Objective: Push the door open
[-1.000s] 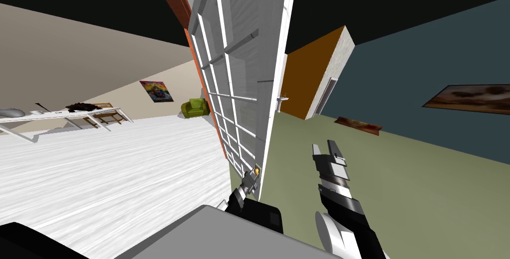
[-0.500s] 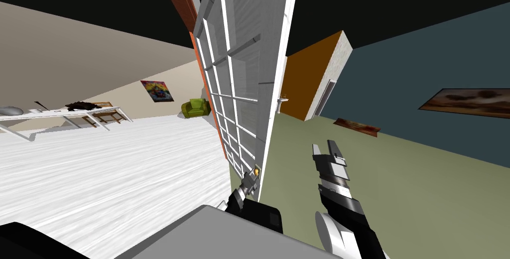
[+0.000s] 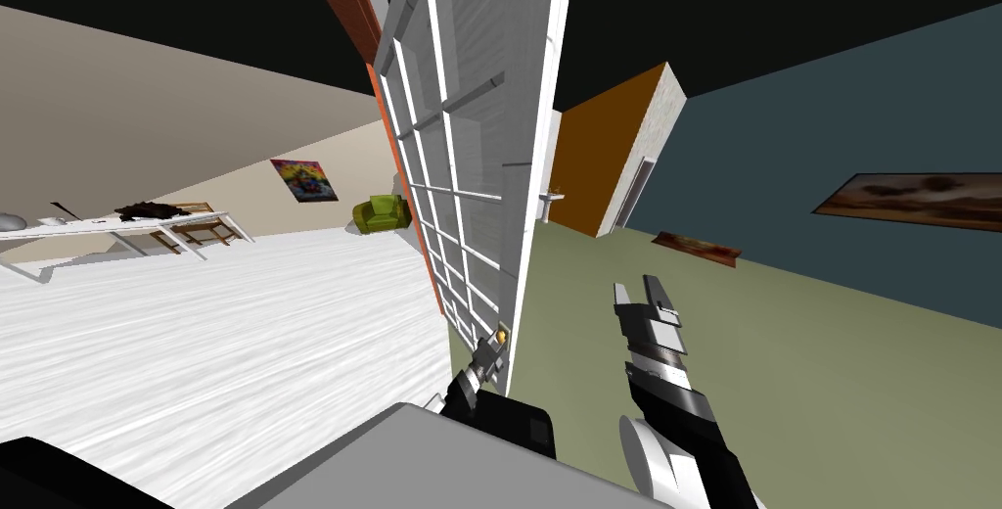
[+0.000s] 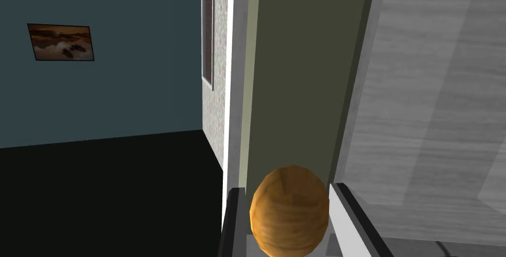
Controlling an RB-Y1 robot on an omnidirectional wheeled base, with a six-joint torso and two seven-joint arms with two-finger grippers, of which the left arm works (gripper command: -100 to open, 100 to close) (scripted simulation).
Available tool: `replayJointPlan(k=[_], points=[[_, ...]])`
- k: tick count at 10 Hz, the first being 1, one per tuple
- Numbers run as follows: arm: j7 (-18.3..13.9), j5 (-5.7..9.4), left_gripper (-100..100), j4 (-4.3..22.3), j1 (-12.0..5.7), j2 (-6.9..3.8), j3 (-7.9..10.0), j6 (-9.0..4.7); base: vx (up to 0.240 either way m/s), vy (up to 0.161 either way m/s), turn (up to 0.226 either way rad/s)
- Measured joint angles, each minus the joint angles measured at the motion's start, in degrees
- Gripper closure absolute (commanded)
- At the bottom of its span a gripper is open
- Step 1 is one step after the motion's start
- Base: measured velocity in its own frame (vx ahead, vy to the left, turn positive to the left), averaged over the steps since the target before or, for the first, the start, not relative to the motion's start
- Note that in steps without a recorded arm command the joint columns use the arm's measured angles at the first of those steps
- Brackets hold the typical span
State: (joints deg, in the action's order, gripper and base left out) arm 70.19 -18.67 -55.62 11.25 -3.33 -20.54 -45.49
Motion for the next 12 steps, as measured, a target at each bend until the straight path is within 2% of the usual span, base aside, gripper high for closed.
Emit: replayJointPlan(k=[2, 7, 9, 11, 12], points=[[-2.7, 0.92, 100, 1.1, -0.50, 0.06, 0.23, -0.68, 0.022, -0.027, -0.029], [-10.2, 3.04, 100, 1.9, -1.26, -0.39, 0.33, -0.43, 0.026, -0.026, -0.025], [-12.9, 4.01, 100, 3.1, -1.83, -0.27, 0.58, -1.06, 0.018, -0.023, -0.023], [-16.3, 4.97, 100, 2.3, -1.55, -0.89, 0.45, -0.46, 0.027, -0.027, -0.021], [-17.3, 5.34, 100, 3.5, -2.32, -0.39, 0.69, -0.78, 0.025, -0.012, -0.024]])
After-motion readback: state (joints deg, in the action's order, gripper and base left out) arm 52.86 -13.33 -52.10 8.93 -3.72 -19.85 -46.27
